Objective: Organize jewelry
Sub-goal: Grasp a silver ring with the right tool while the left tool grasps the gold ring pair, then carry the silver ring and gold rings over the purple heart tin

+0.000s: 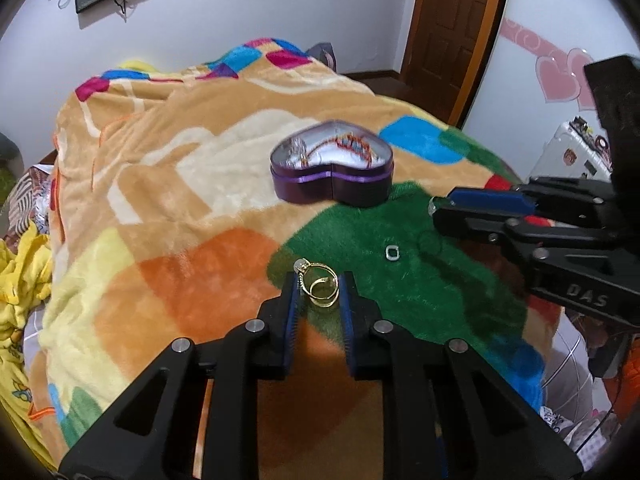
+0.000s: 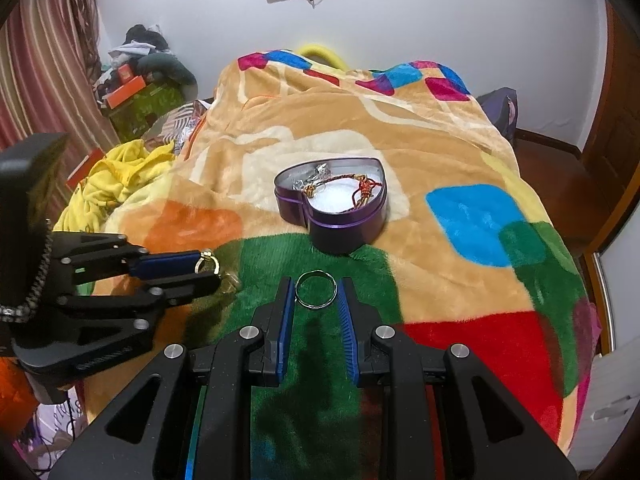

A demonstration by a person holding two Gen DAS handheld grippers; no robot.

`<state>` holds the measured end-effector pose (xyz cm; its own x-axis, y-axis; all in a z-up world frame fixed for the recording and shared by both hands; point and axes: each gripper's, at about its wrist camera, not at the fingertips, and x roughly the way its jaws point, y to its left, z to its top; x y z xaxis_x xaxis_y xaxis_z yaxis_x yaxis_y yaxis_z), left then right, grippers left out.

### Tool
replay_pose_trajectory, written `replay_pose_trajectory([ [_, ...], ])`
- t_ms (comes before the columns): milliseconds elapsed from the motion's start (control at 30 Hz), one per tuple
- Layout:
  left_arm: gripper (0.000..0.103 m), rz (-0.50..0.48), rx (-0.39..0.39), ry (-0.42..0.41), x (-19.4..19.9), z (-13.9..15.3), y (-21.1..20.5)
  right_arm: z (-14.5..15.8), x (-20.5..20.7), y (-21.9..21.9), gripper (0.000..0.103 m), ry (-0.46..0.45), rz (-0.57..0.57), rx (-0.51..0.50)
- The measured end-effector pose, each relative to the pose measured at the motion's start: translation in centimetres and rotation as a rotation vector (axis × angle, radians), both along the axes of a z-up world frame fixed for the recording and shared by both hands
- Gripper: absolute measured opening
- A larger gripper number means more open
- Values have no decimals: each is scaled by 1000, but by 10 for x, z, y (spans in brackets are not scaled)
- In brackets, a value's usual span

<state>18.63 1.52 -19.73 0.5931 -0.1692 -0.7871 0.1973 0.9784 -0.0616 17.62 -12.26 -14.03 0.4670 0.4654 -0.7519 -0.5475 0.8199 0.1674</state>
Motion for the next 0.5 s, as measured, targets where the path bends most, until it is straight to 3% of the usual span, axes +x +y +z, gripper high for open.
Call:
replay_pose_trajectory([
  [500,19,16,-71,-121,11,44,5,28,7,-2,20,-66,-27,52],
])
